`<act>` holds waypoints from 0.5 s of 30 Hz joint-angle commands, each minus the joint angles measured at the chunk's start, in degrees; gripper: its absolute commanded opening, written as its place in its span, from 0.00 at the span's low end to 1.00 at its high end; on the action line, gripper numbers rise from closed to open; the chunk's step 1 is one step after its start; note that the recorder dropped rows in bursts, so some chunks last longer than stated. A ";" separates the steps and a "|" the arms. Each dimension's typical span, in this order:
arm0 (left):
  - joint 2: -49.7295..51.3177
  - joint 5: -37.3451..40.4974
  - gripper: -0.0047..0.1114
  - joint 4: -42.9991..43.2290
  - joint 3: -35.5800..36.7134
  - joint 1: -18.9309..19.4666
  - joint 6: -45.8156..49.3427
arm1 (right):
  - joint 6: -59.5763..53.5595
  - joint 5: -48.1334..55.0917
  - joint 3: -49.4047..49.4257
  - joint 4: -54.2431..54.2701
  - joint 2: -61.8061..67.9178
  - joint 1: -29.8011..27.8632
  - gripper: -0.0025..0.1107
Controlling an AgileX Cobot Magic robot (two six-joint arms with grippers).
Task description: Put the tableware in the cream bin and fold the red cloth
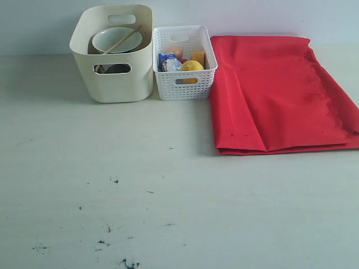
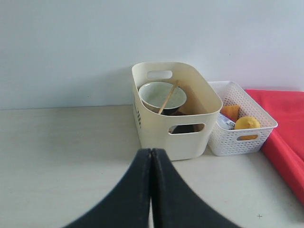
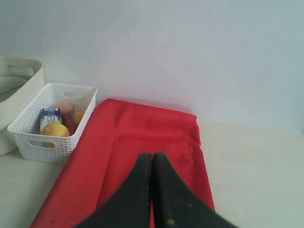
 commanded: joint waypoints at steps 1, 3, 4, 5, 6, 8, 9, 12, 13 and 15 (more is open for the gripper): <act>-0.17 -0.79 0.04 -0.49 0.36 0.17 -0.24 | 0.12 -1.58 0.30 0.24 0.22 -0.26 0.02; -0.17 -0.79 0.04 -0.49 0.36 0.17 -0.13 | 0.12 -1.58 0.30 0.24 0.22 -0.26 0.02; -0.17 -0.79 0.04 -0.49 0.36 0.17 -0.13 | 0.12 -1.58 0.30 0.24 0.22 -0.26 0.02; -0.17 -0.79 0.04 -0.49 0.36 0.17 -0.13 | 0.12 -1.58 0.30 0.24 0.22 -0.26 0.02; -0.17 -0.79 0.04 -0.49 0.36 0.17 -0.13 | 0.12 -1.58 0.30 0.24 0.22 -0.26 0.02; -0.17 -0.79 0.04 -0.49 0.71 0.17 -0.14 | 0.12 -1.58 0.30 0.24 0.22 -0.26 0.02; -0.44 -0.67 0.04 -0.49 1.29 0.17 -0.14 | 0.12 -1.58 0.30 0.24 0.22 -0.26 0.02; -2.61 -0.55 0.04 -0.49 3.33 0.17 -0.14 | 0.12 -1.58 0.30 0.24 0.22 -0.26 0.02; -4.54 -0.54 0.04 -0.49 4.46 0.17 -0.14 | 0.12 -1.58 0.30 0.38 0.22 -0.26 0.02; -8.07 -0.45 0.04 -0.49 6.12 0.17 -0.14 | 0.12 -1.58 0.30 0.38 0.22 -0.26 0.02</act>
